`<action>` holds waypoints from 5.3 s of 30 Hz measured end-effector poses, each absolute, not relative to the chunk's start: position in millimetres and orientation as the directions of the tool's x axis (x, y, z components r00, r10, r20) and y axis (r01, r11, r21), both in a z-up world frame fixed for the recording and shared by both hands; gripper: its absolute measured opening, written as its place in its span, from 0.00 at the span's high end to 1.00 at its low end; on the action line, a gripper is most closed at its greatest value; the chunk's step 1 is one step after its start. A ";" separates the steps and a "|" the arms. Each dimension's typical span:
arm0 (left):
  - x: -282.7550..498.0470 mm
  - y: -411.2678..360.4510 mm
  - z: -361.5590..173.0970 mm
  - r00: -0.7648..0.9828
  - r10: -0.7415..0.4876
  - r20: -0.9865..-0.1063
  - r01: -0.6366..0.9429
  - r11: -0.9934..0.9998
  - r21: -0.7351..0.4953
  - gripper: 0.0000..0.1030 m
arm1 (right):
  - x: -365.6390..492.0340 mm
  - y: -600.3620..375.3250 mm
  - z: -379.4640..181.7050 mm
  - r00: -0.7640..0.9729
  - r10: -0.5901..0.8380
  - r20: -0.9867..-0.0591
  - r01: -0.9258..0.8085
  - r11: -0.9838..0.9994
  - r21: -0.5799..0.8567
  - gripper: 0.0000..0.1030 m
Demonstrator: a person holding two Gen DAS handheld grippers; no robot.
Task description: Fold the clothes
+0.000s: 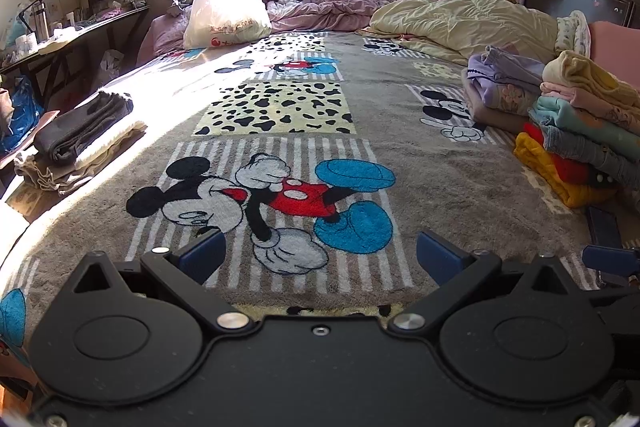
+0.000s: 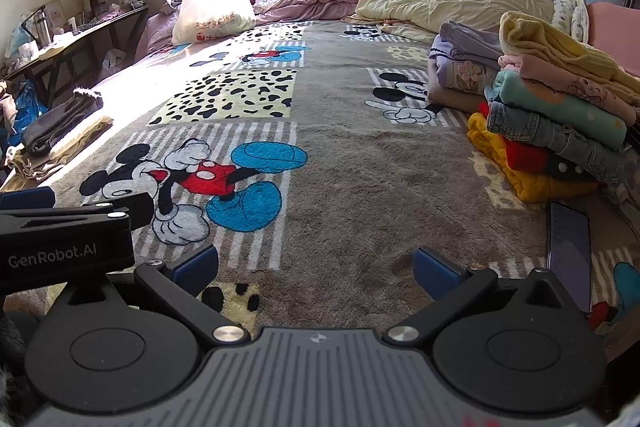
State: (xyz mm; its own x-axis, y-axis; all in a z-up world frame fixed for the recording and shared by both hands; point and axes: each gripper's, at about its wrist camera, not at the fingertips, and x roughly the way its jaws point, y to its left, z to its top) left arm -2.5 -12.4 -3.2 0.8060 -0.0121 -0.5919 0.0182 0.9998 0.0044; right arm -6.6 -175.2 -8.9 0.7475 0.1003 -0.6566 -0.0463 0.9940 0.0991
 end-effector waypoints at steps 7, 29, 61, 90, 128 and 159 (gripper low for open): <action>-2.6 -13.4 -3.5 0.804 -0.013 -0.595 0.017 1.000 0.001 0.00 | -5.3 -179.4 -10.6 0.746 0.099 -0.658 -0.044 0.994 0.099 0.00; 4.6 -14.8 -7.6 0.798 -0.018 -0.603 0.015 1.000 -0.011 0.00 | -7.2 -167.4 -19.9 0.743 0.090 -0.663 -0.035 0.995 0.096 0.00; 122.9 -198.5 59.1 0.766 -0.473 -0.436 0.494 0.866 -0.073 0.00 | 79.0 -384.6 -18.9 0.926 -0.140 -0.350 0.287 0.864 0.414 0.00; 225.7 -394.0 55.3 0.690 -0.514 -0.510 0.704 0.640 0.307 0.90 | 102.2 -516.0 -109.3 0.956 -0.181 -0.229 0.289 0.703 0.649 0.01; 149.1 -58.2 188.7 0.959 -0.255 -0.125 0.252 0.967 -0.042 0.98 | 121.0 -351.2 -79.0 0.970 0.161 -0.183 -0.050 0.865 0.499 0.11; 97.3 76.6 -6.1 0.758 0.147 -0.635 -0.086 0.988 0.127 0.43 | 140.9 -289.1 -97.0 0.846 0.410 -0.341 -0.184 0.824 0.536 0.11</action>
